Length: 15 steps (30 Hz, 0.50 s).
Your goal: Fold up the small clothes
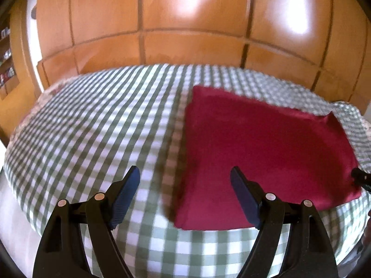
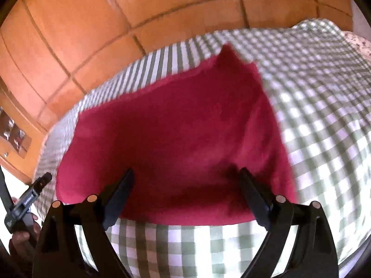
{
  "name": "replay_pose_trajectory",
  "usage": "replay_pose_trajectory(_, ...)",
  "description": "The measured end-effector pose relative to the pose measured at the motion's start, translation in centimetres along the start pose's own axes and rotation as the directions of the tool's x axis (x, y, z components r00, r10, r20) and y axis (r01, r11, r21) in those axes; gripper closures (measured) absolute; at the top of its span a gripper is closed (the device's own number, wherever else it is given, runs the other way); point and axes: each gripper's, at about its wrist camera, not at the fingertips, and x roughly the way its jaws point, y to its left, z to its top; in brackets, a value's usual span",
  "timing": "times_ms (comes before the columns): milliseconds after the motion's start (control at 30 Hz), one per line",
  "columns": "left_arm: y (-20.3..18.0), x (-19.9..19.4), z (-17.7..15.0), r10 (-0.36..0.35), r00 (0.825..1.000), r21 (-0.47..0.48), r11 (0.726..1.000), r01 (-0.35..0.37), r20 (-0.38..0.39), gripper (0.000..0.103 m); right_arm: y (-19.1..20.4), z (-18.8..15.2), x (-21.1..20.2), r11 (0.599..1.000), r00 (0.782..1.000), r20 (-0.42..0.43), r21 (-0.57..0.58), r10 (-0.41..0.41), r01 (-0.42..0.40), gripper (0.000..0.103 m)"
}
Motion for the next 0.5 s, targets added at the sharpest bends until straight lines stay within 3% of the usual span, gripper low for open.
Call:
replay_pose_trajectory(167, -2.9, -0.1, 0.6, -0.079, 0.997, 0.061, 0.995, 0.078, 0.002, 0.024, -3.7, 0.6, -1.2, 0.994, 0.999, 0.038, 0.102, -0.029, 0.025, 0.009)
replay_pose_trajectory(367, -6.1, 1.8, -0.2, -0.151, 0.985, 0.107, 0.981, 0.159, -0.086, 0.024, -6.7, -0.3, 0.9, 0.978, 0.998, -0.029, 0.204, 0.051, -0.044, 0.009)
replay_pose_trajectory(500, -7.5, 2.5, -0.3, -0.170, 0.980, 0.118, 0.976, 0.182, -0.103, 0.024, -7.7, -0.5, 1.3, 0.970, 0.995, -0.015, 0.226, 0.095, -0.089, 0.008)
